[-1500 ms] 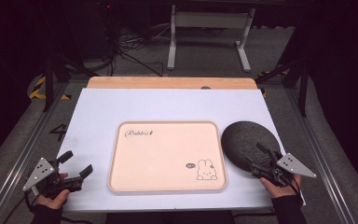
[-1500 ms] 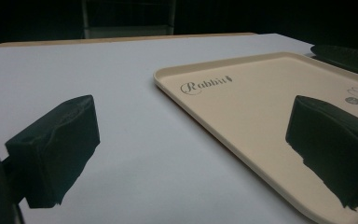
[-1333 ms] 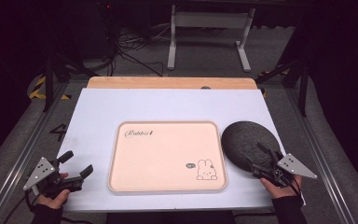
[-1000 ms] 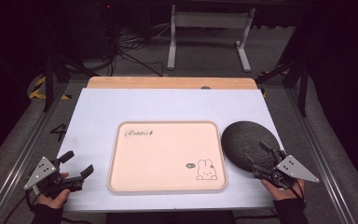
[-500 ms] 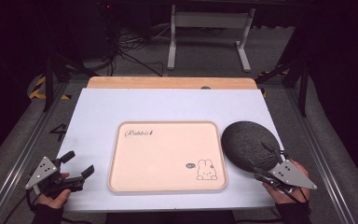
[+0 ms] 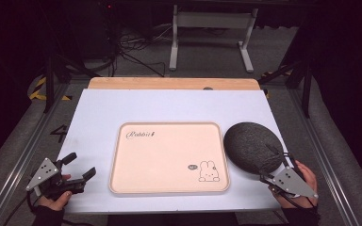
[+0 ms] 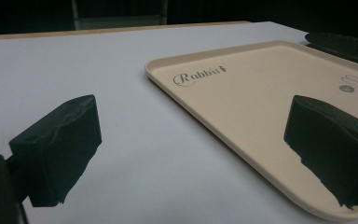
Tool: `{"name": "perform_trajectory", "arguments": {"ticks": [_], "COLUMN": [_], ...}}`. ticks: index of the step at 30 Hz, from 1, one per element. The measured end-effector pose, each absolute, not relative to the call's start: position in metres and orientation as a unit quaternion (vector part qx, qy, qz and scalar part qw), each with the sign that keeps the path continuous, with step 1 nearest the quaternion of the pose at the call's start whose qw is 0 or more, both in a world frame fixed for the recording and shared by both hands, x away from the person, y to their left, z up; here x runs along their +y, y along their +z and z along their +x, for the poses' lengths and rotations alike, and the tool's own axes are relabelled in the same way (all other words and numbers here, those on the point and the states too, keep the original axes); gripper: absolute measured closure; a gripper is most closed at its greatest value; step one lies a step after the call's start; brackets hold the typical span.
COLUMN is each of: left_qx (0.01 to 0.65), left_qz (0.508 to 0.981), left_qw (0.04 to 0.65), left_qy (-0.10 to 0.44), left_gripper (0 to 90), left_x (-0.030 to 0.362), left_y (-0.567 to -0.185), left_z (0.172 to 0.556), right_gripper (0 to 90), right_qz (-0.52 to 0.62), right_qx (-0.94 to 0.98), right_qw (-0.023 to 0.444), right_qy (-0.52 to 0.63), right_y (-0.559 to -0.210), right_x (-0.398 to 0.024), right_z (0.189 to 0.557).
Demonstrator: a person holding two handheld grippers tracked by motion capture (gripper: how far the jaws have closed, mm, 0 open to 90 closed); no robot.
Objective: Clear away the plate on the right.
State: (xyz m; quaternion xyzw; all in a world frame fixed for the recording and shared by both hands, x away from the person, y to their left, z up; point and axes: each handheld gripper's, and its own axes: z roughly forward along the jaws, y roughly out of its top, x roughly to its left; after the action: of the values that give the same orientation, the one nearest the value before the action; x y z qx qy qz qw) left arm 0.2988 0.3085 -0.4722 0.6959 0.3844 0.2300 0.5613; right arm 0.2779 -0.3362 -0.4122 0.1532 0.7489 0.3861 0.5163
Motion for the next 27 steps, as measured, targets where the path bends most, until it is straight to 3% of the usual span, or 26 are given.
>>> {"name": "perform_trajectory", "arguments": {"ticks": [27], "left_qx": [0.381], "left_qz": [0.701], "left_qw": [0.557], "left_qy": [0.228], "left_gripper": [4.8], "left_x": [0.307], "left_y": [-0.472], "left_z": [0.3], "right_gripper": [42.0], "right_qz": [0.059], "right_qx": [0.81], "right_qw": [0.534], "right_qy": [0.235], "right_y": [-0.434], "right_x": [-0.315], "right_z": [0.263]}}
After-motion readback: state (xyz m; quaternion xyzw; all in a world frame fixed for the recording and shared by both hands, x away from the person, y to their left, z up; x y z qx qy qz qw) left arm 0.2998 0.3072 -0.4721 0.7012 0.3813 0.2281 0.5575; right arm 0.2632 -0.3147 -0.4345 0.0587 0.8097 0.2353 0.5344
